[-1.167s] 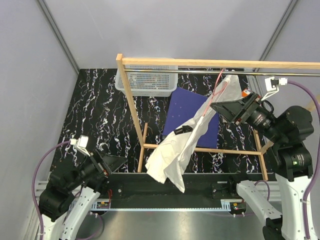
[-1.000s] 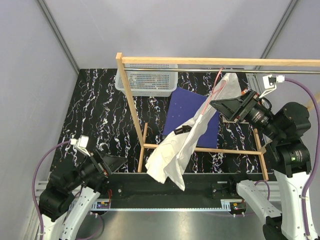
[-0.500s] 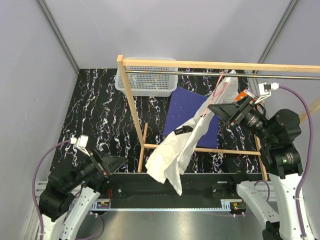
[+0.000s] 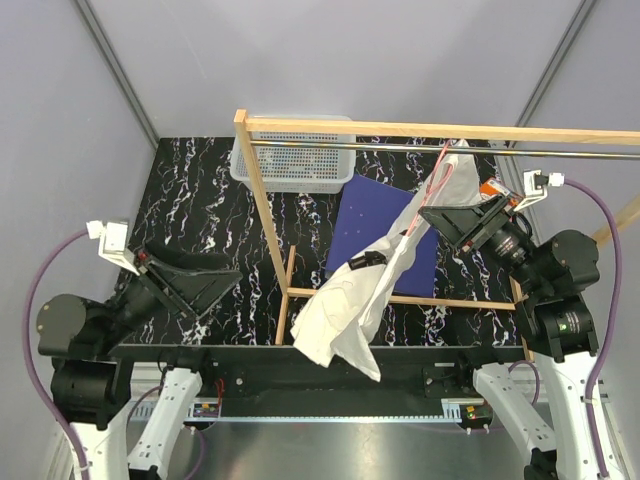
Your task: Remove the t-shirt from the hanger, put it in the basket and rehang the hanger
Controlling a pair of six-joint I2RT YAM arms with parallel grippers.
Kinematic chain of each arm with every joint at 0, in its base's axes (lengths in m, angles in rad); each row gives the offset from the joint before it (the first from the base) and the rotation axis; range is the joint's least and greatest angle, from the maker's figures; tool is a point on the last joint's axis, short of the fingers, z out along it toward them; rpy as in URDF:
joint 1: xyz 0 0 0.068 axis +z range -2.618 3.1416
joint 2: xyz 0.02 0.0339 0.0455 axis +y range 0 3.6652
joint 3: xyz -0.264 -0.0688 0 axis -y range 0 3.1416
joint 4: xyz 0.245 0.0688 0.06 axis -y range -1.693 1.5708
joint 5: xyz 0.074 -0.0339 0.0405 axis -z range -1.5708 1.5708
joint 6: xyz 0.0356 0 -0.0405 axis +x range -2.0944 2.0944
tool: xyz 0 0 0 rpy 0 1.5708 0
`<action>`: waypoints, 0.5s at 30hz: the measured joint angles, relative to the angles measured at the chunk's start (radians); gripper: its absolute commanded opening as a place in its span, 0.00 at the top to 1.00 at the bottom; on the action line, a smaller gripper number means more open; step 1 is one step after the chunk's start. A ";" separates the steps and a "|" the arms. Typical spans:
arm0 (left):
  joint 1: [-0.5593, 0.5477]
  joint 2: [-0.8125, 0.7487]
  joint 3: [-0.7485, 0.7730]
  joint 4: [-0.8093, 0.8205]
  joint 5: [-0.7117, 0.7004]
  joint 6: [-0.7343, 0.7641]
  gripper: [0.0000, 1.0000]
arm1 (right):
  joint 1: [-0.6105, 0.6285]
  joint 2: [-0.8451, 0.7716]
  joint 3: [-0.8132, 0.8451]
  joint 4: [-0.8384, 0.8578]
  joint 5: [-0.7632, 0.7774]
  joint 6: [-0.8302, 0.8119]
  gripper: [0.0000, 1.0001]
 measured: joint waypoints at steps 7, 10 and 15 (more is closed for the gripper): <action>-0.015 0.102 0.069 0.144 0.069 -0.026 0.14 | 0.000 0.002 0.000 0.020 -0.001 0.007 0.36; -0.071 0.171 0.070 0.157 0.076 -0.020 0.17 | 0.000 0.003 -0.010 0.025 -0.003 0.011 0.36; -0.208 0.267 0.068 0.158 0.077 -0.002 0.18 | 0.000 0.003 -0.036 0.043 -0.022 0.018 0.37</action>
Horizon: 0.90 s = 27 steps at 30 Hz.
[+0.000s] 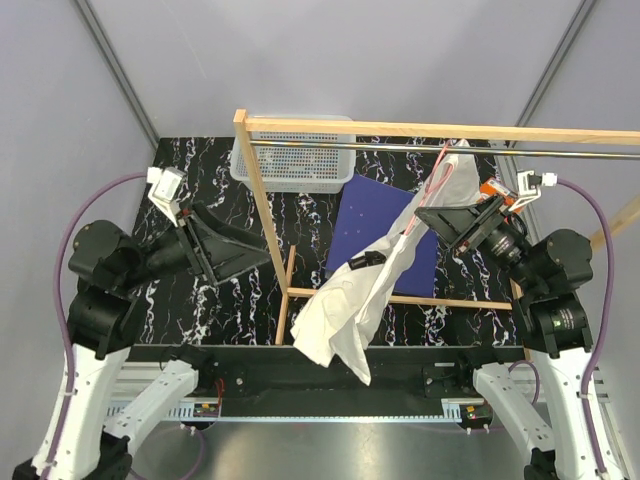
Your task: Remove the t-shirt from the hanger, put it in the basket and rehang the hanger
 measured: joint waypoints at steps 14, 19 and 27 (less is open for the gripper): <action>-0.433 -0.035 -0.123 0.082 -0.239 0.002 0.20 | 0.000 -0.018 -0.208 0.420 -0.122 0.140 0.47; -0.504 -0.044 -0.175 0.091 -0.327 -0.003 0.20 | 0.000 0.007 -0.230 0.550 -0.117 0.177 0.55; -0.512 -0.089 -0.203 0.114 -0.403 -0.027 0.21 | 0.000 0.032 -0.252 0.678 -0.110 0.220 0.69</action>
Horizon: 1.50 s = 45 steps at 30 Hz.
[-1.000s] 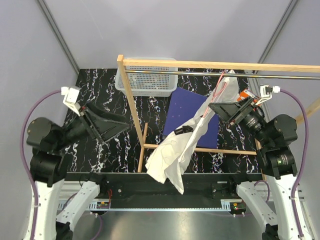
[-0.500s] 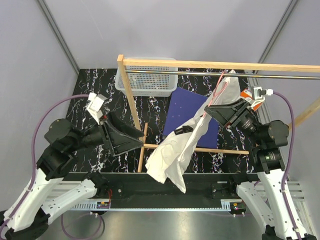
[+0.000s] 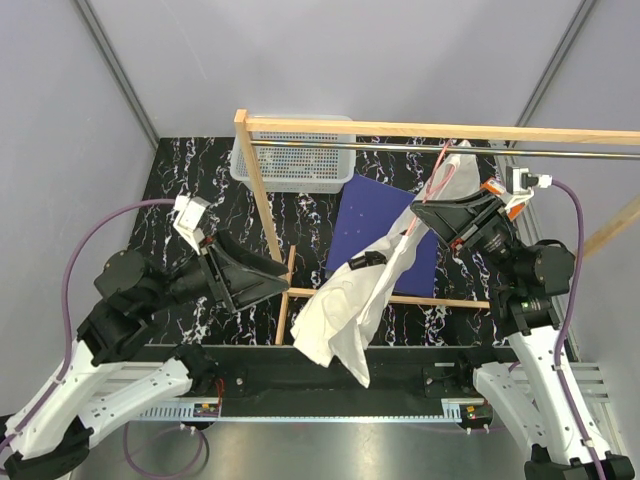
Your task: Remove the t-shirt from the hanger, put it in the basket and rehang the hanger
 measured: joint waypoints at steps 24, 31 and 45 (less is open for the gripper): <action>-0.001 -0.040 -0.021 -0.024 -0.048 -0.013 0.22 | 0.000 0.045 -0.058 0.216 -0.005 -0.103 1.00; -0.001 -0.031 -0.020 -0.056 -0.049 0.002 0.22 | 0.000 0.100 -0.074 0.373 -0.037 -0.104 1.00; -0.001 -0.031 -0.020 -0.079 -0.052 0.016 0.22 | 0.000 0.119 -0.036 0.502 -0.083 -0.097 1.00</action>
